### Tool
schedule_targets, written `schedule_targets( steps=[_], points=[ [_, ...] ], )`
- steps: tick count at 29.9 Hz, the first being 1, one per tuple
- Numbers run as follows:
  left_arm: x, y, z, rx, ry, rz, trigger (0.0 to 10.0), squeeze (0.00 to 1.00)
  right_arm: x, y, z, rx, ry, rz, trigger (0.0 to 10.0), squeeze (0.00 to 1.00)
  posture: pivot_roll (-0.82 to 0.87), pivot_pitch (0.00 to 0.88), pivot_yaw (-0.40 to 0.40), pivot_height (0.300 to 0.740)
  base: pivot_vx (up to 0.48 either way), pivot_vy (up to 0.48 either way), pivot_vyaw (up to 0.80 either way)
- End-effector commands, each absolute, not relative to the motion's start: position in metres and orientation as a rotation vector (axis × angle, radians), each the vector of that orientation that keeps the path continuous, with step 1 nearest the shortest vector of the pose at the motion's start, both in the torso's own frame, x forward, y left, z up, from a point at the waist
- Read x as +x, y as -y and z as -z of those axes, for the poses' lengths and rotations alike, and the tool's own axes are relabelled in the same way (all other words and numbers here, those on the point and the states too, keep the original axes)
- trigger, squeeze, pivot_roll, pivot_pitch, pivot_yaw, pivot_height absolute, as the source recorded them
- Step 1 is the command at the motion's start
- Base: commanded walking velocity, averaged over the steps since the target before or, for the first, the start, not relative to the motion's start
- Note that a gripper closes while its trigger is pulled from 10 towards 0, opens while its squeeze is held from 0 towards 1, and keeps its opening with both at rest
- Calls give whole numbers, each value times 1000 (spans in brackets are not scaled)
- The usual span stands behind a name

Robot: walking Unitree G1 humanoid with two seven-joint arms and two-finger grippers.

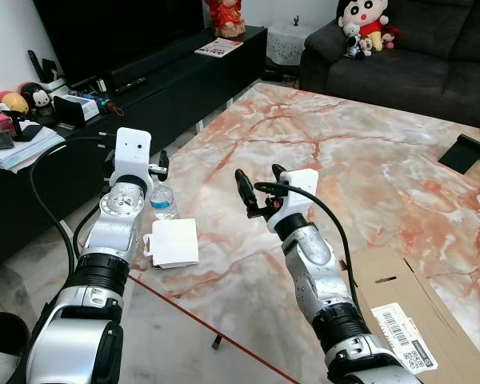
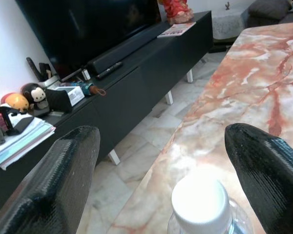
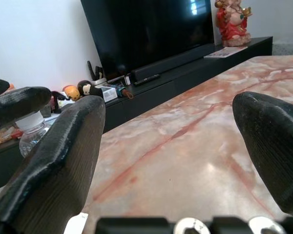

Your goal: Picking trash to rubbish bin

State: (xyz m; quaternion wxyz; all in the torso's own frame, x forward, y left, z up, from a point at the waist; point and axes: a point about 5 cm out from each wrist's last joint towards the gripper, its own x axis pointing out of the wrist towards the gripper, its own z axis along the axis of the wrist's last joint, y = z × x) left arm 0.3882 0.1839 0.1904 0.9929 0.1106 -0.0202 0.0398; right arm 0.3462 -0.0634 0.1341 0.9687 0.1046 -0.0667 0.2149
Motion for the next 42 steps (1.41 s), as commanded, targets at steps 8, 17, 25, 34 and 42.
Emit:
schedule_targets(
  steps=[8, 17, 25, 34, 42],
  points=[
    [389, -183, -179, 236, 2, -56, 10000, 0, 343, 61, -136, 215, 140, -444, 10000, 0, 72, 61, 27, 740, 0, 0, 0],
    [387, -173, -163, 205, -27, -25, 10000, 0, 340, 61, -134, 216, 134, -443, 10000, 0, 63, 65, 29, 740, 0, 0, 0],
    [389, -168, -169, 204, 9, -17, 10000, 1000, 339, 60, -134, 220, 132, -445, 10000, 0, 57, 73, 29, 740, 0, 0, 0],
    [389, -167, -168, 201, 10, -23, 10000, 1000, 338, 59, -134, 221, 129, -446, 10000, 0, 56, 74, 28, 740, 0, 0, 0],
    [389, -170, -172, 208, 28, -44, 3137, 0, 339, 59, -135, 221, 128, -448, 10000, 0, 60, 67, 27, 740, 0, 0, 0]
  ],
)
